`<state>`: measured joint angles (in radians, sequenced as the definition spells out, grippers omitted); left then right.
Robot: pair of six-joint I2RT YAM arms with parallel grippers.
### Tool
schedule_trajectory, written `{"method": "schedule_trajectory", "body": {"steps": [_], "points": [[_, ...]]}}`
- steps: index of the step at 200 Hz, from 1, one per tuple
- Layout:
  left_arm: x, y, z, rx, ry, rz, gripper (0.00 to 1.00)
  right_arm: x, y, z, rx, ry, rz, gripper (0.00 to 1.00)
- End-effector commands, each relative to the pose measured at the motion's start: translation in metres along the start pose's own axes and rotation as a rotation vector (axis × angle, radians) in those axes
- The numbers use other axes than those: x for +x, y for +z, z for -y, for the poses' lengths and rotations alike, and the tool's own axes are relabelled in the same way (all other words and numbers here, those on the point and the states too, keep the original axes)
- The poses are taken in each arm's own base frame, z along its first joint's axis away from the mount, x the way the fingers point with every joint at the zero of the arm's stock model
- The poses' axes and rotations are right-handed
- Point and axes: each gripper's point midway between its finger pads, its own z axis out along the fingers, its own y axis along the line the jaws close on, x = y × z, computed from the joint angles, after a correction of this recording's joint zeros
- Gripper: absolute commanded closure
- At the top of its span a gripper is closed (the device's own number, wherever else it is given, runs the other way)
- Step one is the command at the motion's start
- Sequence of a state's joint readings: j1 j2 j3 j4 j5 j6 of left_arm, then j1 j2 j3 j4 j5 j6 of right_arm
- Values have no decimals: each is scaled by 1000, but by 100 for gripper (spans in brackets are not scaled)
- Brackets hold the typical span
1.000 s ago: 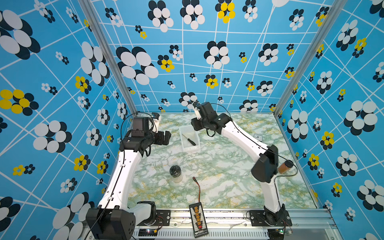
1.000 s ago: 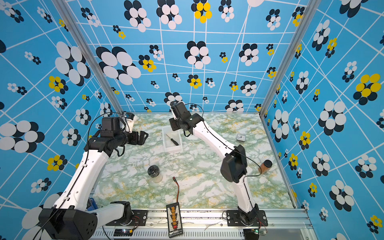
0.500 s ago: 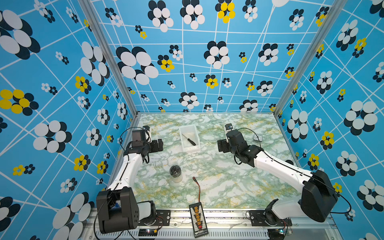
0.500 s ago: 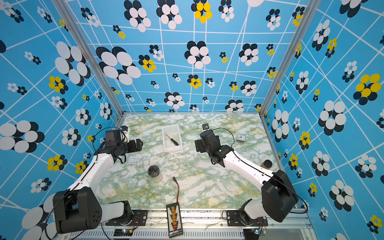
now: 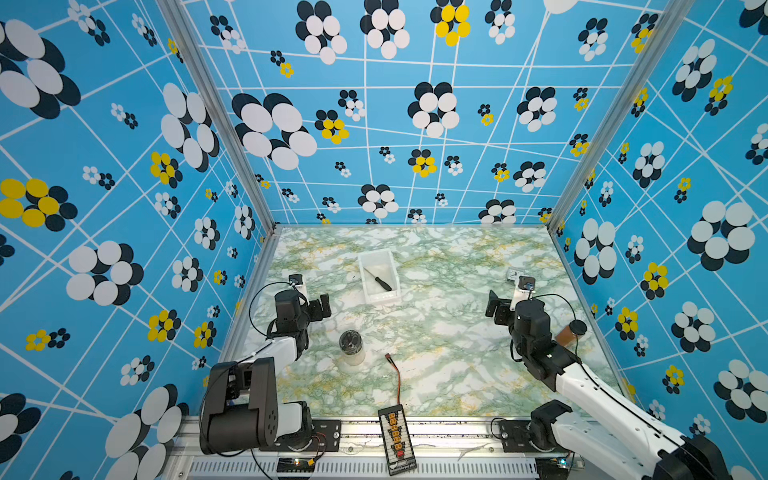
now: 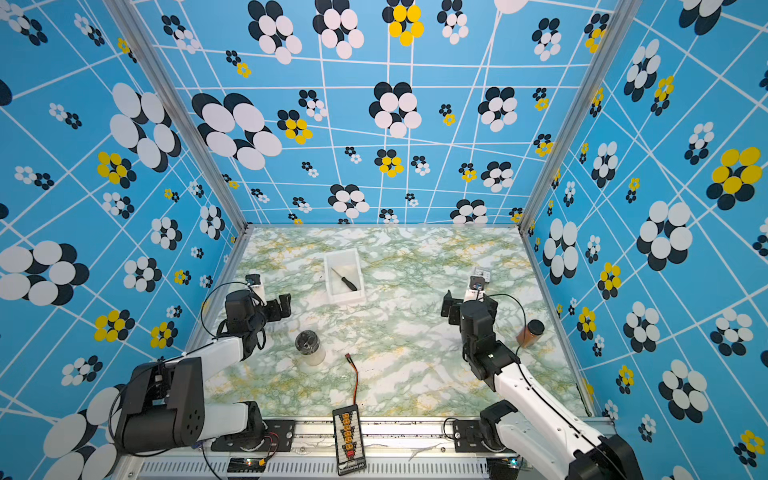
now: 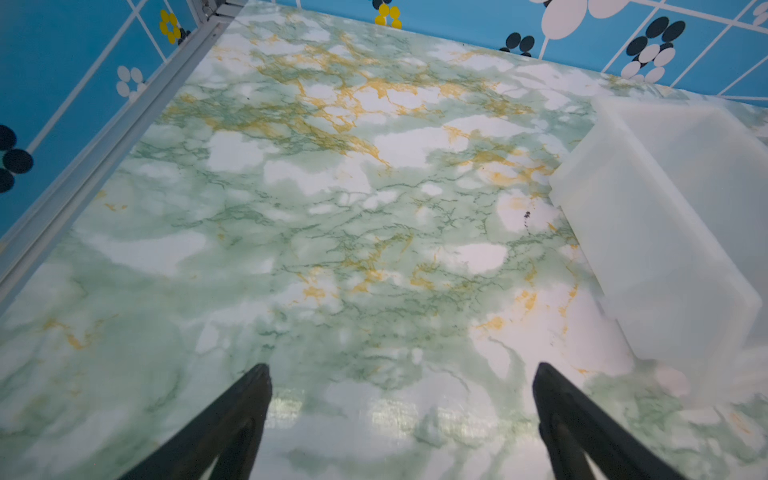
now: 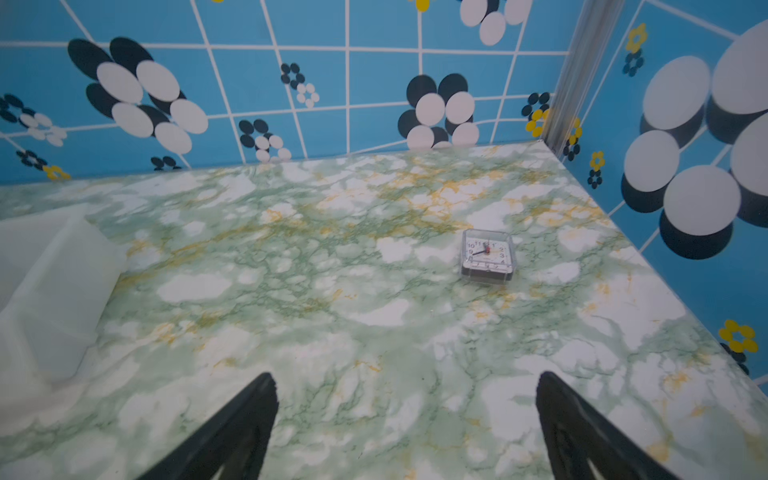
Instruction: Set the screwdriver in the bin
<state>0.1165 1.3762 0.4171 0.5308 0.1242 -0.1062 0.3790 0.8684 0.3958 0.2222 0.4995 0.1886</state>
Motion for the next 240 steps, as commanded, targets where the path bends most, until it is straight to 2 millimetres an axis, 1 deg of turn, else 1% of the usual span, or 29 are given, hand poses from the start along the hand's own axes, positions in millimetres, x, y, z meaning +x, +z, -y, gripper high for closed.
{"method": "schedule_trajectory", "body": {"steps": [1, 18, 27, 39, 52, 53, 56, 64, 84, 96, 111, 118, 135, 142, 155, 168, 178, 204, 240], "points": [[-37, 5, -4, -23, -16, 162, 1, -11, 1, 24, 73, -3, 78, 1], [-34, 8, 2, -2, 8, 170, 1, -5, 7, 45, 132, 17, 67, 1], [-33, 8, 5, -3, 18, 170, 1, 1, 11, 53, 141, 26, 60, 1], [-31, 4, 7, 13, 29, 191, 1, 11, 18, 63, 168, 37, 55, 1], [-31, -2, 12, 30, 47, 234, 1, 19, 27, 68, 173, 54, 65, 1], [-30, -3, 12, 32, 48, 235, 1, 19, 28, 74, 189, 61, 66, 1], [-30, -4, 13, 36, 54, 247, 1, 22, 30, 80, 205, 73, 64, 1], [-25, -7, 15, 38, 66, 265, 1, 27, 38, 83, 196, 95, 62, 1], [-15, -7, 17, 40, 89, 303, 1, 37, 60, 81, 158, 104, 53, 1], [-18, -6, 15, 25, 84, 329, 1, 33, 68, 76, 134, 67, 76, 1], [-15, -3, 13, 9, 76, 289, 1, 34, 76, 72, 106, 45, 59, 1], [-16, -3, 12, 1, 72, 296, 1, 38, 81, 65, 71, 31, 39, 1], [-16, -3, 12, 1, 72, 294, 1, 55, 94, 51, -9, -3, 26, 1], [-16, -2, 12, 1, 73, 292, 1, 52, 98, 47, -30, -8, 67, 1], [-17, -2, 12, 2, 74, 297, 1, 61, 102, 44, -44, -28, -44, 1], [-16, -2, 12, 1, 73, 293, 1, 58, 111, 40, -58, -36, -57, 1], [-16, -1, 12, 3, 74, 292, 1, 57, 108, 42, -49, -31, -28, 1], [-17, -2, 12, 4, 74, 292, 1, 59, 110, 42, -47, -36, -69, 1], [-16, -6, 10, -7, 68, 312, 1, 59, 110, 42, -46, -33, -61, 1]]}}
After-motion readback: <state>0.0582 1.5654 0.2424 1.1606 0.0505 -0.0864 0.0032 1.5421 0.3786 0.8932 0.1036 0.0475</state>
